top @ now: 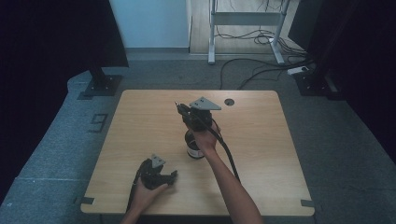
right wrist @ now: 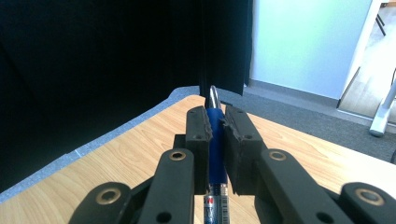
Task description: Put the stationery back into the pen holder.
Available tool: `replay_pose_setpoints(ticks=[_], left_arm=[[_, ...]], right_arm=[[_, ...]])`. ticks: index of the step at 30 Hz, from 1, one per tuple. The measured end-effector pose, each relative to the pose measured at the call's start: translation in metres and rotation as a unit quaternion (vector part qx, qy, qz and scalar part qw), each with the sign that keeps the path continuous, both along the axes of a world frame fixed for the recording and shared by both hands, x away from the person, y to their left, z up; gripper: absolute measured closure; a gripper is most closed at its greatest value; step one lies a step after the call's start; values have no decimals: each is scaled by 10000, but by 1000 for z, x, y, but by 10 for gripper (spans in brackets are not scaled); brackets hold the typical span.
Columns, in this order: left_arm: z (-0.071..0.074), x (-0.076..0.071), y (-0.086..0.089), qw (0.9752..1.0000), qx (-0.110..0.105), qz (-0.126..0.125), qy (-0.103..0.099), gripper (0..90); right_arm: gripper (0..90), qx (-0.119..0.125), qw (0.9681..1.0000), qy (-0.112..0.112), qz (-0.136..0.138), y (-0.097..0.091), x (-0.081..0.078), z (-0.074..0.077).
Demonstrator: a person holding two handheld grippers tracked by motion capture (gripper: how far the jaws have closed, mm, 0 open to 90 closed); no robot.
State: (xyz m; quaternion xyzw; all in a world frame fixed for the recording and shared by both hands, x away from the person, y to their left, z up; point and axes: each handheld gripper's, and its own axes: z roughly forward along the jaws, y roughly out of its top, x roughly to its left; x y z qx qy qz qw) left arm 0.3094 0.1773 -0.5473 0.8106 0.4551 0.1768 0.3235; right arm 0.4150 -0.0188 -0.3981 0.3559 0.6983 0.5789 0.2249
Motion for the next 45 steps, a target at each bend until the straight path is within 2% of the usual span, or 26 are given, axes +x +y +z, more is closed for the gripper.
replay_pose_setpoints(ticks=[15,29,35,45], left_arm=[[0,0,0,10000,10,-30,-10,149],[0,0,0,10000,6,-37,-4,149],[0,0,0,10000,6,-37,-4,149],[0,0,0,10000,9,-43,-3,149]], right_arm=[[788,-156,9999,-32,-54,3,7,-12],[787,-329,9993,23,-191,-8,9,-28],[783,-394,9989,-5,-245,-10,7,-35],[784,-503,9983,72,-299,-18,3,-48]])
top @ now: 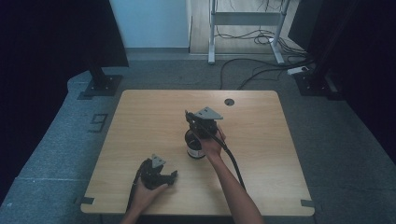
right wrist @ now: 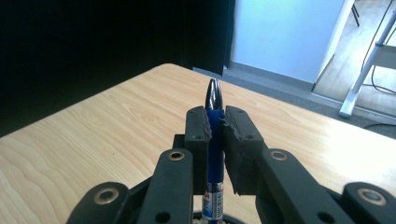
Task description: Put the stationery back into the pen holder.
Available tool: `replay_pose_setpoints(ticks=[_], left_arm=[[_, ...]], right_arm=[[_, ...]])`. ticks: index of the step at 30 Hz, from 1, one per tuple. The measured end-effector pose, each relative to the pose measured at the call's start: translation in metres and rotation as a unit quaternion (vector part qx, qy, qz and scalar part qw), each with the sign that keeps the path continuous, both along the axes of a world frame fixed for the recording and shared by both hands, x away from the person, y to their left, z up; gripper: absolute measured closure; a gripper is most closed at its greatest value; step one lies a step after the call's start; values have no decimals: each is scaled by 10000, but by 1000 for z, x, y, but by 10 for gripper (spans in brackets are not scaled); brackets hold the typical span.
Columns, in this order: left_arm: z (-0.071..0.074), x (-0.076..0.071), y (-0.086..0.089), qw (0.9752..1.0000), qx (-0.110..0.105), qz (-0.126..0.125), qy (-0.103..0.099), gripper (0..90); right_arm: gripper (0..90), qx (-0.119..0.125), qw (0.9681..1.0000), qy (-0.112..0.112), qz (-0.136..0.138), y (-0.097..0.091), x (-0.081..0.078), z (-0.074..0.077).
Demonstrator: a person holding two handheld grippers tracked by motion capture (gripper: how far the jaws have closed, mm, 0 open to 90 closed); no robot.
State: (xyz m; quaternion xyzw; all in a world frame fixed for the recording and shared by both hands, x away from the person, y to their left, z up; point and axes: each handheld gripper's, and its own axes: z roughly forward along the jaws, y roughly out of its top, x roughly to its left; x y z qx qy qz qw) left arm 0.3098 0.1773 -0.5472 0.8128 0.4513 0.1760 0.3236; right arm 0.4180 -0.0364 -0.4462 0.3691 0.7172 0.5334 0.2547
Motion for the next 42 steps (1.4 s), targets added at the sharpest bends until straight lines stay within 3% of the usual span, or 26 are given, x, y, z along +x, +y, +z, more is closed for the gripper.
replay_pose_setpoints(ticks=[14,21,27,35,42], left_arm=[[0,0,0,10000,12,0,-4,148],[0,0,0,10000,-1,5,3,149],[0,0,0,10000,-5,14,-8,149],[0,0,0,10000,1,12,-3,150],[0,0,0,10000,3,5,-6,150]], right_arm=[[780,-292,9989,373,-45,-12,-10,-27],[715,-342,9984,452,41,-15,-10,-30],[671,-310,9988,379,90,-23,-16,-29],[457,-150,9993,345,63,-50,-36,-28],[412,-27,9988,487,-104,-91,-65,-40]])
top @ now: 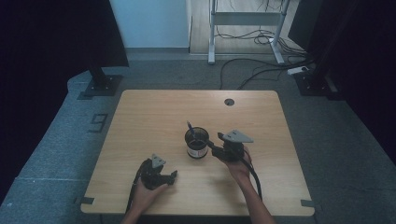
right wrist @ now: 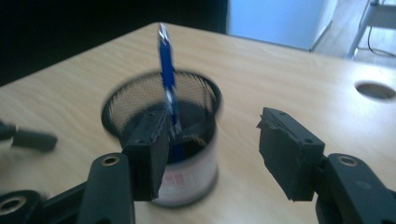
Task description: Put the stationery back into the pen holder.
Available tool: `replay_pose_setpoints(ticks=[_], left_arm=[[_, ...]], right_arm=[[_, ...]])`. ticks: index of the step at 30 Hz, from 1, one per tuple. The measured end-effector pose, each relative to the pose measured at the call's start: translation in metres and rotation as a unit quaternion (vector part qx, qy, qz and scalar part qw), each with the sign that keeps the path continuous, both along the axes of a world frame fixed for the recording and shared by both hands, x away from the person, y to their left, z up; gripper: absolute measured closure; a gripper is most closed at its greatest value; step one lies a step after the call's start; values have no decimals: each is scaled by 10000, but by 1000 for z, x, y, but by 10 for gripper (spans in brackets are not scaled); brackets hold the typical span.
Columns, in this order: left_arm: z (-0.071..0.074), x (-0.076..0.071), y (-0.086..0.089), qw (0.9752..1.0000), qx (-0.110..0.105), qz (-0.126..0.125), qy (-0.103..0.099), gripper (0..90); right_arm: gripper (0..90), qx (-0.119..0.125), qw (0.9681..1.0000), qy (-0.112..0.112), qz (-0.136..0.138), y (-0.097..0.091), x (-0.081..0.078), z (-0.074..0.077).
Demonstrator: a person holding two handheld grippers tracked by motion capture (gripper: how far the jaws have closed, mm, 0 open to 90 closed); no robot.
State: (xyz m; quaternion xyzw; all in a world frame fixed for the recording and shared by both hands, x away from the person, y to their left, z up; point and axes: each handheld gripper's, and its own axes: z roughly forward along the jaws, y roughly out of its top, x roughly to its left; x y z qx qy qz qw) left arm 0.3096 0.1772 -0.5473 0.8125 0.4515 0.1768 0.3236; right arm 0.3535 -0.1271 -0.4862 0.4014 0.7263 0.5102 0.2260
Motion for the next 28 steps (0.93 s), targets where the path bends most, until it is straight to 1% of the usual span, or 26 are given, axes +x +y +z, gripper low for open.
replay_pose_setpoints(ticks=[6,12,15,17,22,25,27,28], left_arm=[[0,0,0,10000,-6,6,-2,150],[0,0,0,10000,-8,8,-2,150],[0,0,0,10000,-10,7,-1,150],[0,0,0,10000,-10,8,-1,150],[0,0,0,10000,-12,9,-1,150],[0,0,0,10000,-11,9,-1,150],[0,0,0,10000,-12,9,-1,150],[0,0,0,10000,-9,6,-2,150]], right_arm=[[408,-25,9997,164,-157,-36,-25,-20],[405,-106,9992,285,-267,-57,-40,-37],[402,-86,9989,335,-322,-61,-44,-42],[402,-79,9989,308,-356,-62,-45,-44],[392,-148,9986,308,-404,-63,-45,-46],[375,-149,9982,351,-464,-64,-45,-48],[363,-221,9978,391,-497,-64,-45,-50],[354,-262,9973,448,-511,-65,-45,-51]])
